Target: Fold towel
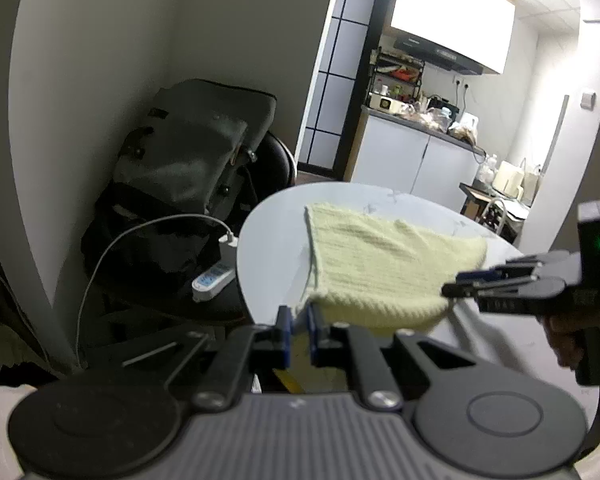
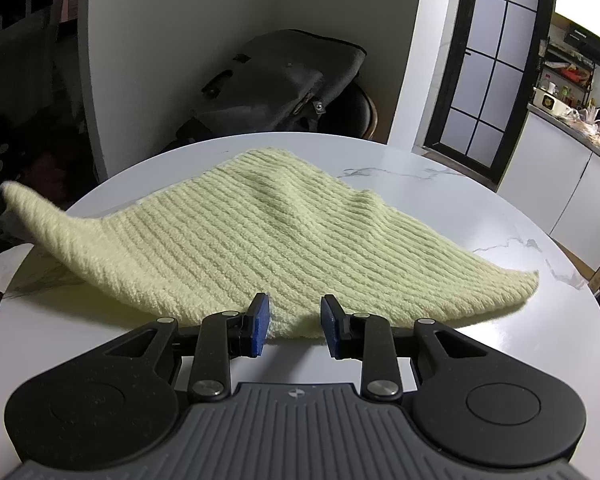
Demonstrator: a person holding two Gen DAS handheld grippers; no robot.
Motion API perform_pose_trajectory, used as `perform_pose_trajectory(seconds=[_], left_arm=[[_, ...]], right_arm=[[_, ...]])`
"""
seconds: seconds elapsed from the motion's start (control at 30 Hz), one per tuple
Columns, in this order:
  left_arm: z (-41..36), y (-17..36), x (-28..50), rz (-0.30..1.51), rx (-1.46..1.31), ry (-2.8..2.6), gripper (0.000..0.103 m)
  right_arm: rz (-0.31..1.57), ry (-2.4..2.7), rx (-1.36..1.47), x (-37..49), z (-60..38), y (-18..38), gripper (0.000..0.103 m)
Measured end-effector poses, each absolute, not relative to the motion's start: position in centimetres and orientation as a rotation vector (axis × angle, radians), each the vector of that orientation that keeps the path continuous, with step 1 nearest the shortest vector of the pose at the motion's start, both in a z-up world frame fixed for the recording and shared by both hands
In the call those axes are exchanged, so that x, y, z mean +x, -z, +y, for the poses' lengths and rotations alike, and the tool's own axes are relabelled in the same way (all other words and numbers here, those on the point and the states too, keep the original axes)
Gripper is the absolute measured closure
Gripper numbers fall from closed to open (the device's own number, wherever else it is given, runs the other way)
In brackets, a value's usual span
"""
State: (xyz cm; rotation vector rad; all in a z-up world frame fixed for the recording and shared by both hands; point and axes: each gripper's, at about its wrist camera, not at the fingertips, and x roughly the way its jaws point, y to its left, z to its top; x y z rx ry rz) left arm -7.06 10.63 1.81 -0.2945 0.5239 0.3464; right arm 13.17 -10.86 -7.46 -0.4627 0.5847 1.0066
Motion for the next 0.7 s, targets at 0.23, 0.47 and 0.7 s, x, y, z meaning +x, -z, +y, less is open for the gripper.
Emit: perform_pose_trajectory(seconds=[0.23,0.47,0.7], left_arm=[[11.8,-2.8,-6.3,0.504,-0.288,-0.367,0.094],[12.7,-3.4,-5.8,0.496,-0.297,-0.376,0.094],[12.5,-3.9,-5.4,0.485,-0.292,-0.371,0.094]], right_arm=[[0.582,-1.025,-0.457,12.3,-11.4,7.4,0.071],[0.581,-1.029,-0.453,12.8,-12.0,6.9,0.071],[0.582,-1.035,-0.449,12.8,-12.1,7.4,0.071]])
